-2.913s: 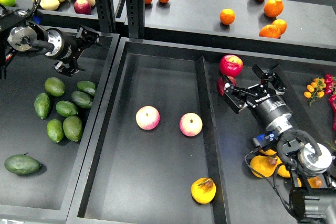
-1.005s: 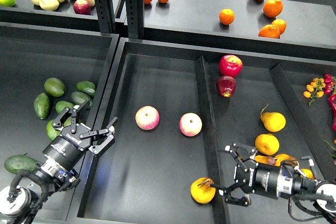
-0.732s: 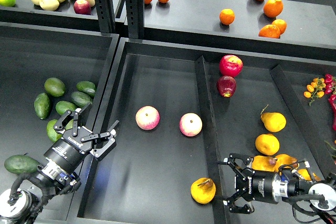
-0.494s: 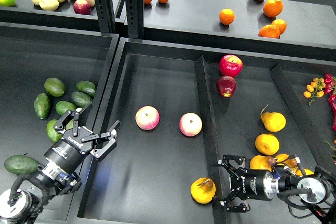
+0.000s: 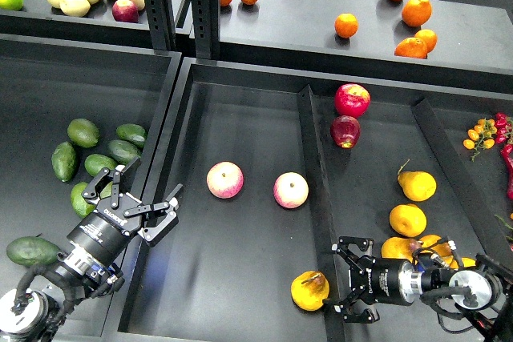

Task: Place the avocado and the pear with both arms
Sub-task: 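Lower the right gripper and close it on the yellow pear, then carry the pear to the other yellow pears and open the right gripper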

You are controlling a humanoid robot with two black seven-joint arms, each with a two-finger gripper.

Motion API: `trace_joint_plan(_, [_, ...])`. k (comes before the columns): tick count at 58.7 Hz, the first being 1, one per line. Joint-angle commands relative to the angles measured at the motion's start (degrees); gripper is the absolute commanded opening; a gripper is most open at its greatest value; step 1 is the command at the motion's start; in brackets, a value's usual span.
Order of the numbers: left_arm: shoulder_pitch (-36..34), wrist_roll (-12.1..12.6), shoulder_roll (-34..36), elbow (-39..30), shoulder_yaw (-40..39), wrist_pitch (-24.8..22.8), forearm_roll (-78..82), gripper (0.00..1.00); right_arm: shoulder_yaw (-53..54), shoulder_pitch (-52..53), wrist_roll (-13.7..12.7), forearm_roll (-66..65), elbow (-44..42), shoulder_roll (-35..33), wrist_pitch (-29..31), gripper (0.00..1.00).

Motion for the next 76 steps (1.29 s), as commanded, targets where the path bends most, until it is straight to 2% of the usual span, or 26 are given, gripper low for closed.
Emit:
trace_joint_plan(1, [0.14, 0.00, 0.00, 0.00, 0.18, 0.00, 0.01, 0.99, 0.19, -0.05, 0.00, 0.00, -1.33, 1.07, -0.04, 0.88])
trace_joint_plan(22, [1.02, 0.00, 0.00, 0.00, 0.18, 0.00, 0.01, 0.99, 0.54, -0.31, 0.00, 0.09, -3.71, 2.75, -0.04, 0.72])
trace_joint_plan(29, [1.11, 0.00, 0.00, 0.00, 0.18, 0.00, 0.01, 0.99, 0.63, -0.49, 0.00, 0.09, -3.80, 2.92, -0.04, 0.61])
trace_joint_plan(33, [1.11, 0.00, 0.00, 0.00, 0.18, 0.00, 0.01, 0.99, 0.63, -0.58, 0.00, 0.09, -3.80, 3.27, -0.04, 0.58])
trace_joint_plan(46, [1.11, 0.00, 0.00, 0.00, 0.18, 0.00, 0.01, 0.99, 0.72, -0.75, 0.00, 0.79, -3.18, 3.45, 0.05, 0.31])
trace_joint_plan(54, [1.20, 0.00, 0.00, 0.00, 0.18, 0.00, 0.01, 0.99, 0.80, -0.75, 0.00, 0.97, -2.83, 3.45, -0.04, 0.27])
trace_joint_plan(65, [1.20, 0.00, 0.00, 0.00, 0.18, 0.00, 0.01, 0.99, 3.70, -0.84, 0.00, 4.40, 0.42, 2.92, -0.04, 0.16])
trace_joint_plan(76, [1.20, 0.00, 0.00, 0.00, 0.18, 0.00, 0.01, 0.99, 6.86, -0.75, 0.00, 5.19, 4.02, 2.57, -0.31, 0.13])
